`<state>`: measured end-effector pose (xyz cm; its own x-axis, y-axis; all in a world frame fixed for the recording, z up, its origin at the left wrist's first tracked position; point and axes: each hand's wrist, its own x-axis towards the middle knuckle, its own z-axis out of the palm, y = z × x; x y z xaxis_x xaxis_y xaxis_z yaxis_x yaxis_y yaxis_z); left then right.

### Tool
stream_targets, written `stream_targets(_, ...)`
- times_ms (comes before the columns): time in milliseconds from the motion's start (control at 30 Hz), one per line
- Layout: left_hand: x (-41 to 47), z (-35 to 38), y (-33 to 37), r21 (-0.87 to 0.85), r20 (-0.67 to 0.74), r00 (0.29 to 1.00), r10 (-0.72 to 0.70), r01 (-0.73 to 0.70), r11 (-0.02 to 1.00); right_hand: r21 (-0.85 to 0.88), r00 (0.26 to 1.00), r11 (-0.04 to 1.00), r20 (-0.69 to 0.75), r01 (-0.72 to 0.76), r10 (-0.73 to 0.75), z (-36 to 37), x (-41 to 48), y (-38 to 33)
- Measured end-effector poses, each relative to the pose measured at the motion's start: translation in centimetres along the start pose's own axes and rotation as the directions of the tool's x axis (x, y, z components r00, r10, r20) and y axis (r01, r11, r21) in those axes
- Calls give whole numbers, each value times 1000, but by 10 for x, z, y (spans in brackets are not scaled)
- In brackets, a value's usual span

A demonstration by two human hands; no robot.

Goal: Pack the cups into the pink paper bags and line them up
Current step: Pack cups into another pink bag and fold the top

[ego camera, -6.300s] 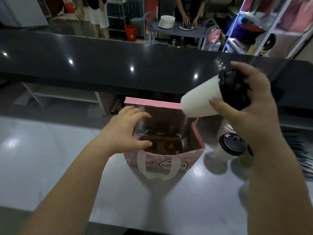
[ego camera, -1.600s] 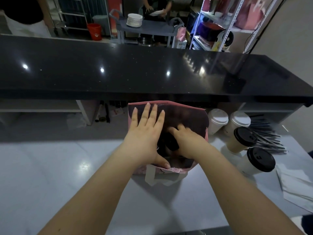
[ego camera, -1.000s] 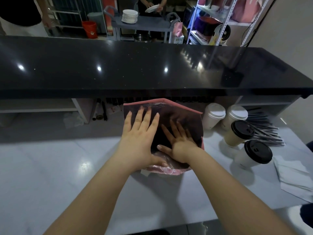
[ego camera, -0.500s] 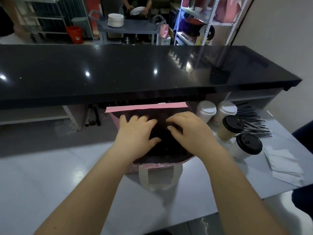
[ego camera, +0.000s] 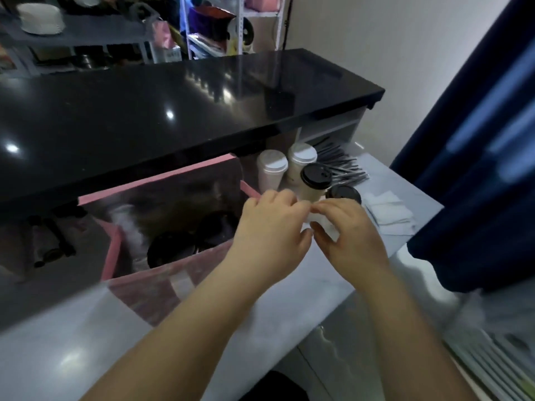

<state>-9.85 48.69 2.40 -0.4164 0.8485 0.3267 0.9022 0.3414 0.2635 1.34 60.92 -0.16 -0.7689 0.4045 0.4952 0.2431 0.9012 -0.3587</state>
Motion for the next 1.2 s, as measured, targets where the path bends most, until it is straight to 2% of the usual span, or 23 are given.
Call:
stream_targets(100, 13, 19, 19, 9, 36, 997, 74, -74, 997, -67, 994, 992, -4, -110, 110, -16, -19, 16)
stream_targets(233, 26, 56, 35, -15, 152, 982, 111, -110, 994, -163, 953, 941, 14, -296, 303, -32, -47, 38)
stream_targets(467, 36, 103, 35, -86, 225, 971, 84, -66, 994, -170, 878, 871, 56, -461, 476, -32, -70, 84)
stream_targets(633, 62, 122, 29, -78, 195, 980, -39, 55, 995, -76, 897, 898, 58, -433, 437, -17, -40, 123)
stream_targets(767, 99, 132, 33, -166, -4, 986, -168, 165, 972, -5, 917, 920, 84, -392, 391, -7, 8, 170)
stream_targets(833, 124, 137, 38, -166, -60, 974, -218, 205, 964, 23, 927, 933, 118, -360, 355, -4, 35, 194)
stream_targets(1033, 215, 164, 50, -21, -32, 972, -231, 231, 973, 165, 977, 966, 113, -197, 180, 3, 95, 267)
stream_targets(1133, 252, 183, 49, 92, -34, 939, -342, 343, 935, 129, 944, 966, 277, -223, 180, 13, 118, 309)
stream_targets(1200, 269, 193, 46, 175, -16, 922, -386, 383, 907, 121, 925, 976, 356, -183, 130, 23, 134, 329)
